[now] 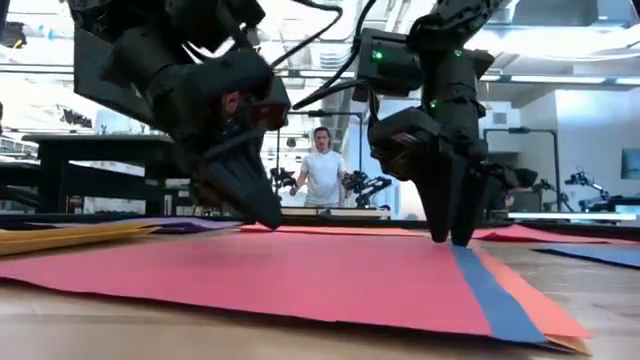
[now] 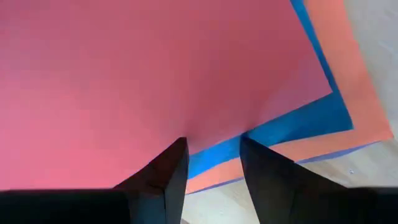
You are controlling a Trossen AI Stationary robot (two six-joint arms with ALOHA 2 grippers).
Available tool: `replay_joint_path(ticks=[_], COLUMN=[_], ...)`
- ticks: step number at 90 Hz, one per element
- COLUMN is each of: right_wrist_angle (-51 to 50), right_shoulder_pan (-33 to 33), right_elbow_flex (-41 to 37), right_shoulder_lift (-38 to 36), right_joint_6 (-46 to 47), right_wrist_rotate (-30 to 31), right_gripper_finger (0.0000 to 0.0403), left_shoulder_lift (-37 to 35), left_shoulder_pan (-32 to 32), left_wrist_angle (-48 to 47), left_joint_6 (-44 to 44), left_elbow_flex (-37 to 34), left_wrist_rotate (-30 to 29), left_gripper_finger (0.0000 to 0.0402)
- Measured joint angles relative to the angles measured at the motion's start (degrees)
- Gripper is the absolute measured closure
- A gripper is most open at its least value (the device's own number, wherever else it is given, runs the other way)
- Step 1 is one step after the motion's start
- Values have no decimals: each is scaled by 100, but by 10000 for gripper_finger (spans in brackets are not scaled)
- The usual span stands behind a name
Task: Organize paper
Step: Stack the pink paper on top of the other pink paper
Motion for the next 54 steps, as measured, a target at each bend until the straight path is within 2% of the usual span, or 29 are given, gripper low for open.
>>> replay_joint_path(ticks=[19,37,54], right_wrist_angle=[-60,36,556], right_shoulder_pan=[39,164,280], right_elbow_flex=[-4,-9,0], right_shoulder_lift=[-271,-42,33], right_joint_6=[183,650,1007], right_wrist_rotate=[-42,177,288], right_gripper_finger=[265,265,265], left_shoulder_lift=[0,0,0], left_shoulder_pan=[220,481,565], left_wrist_angle=[-113,-150,-126], left_joint_6=[535,1102,1506], left_elbow_flex=[100,61,61], left_wrist_rotate=[14,7,14], left_gripper_finger=[402,402,402])
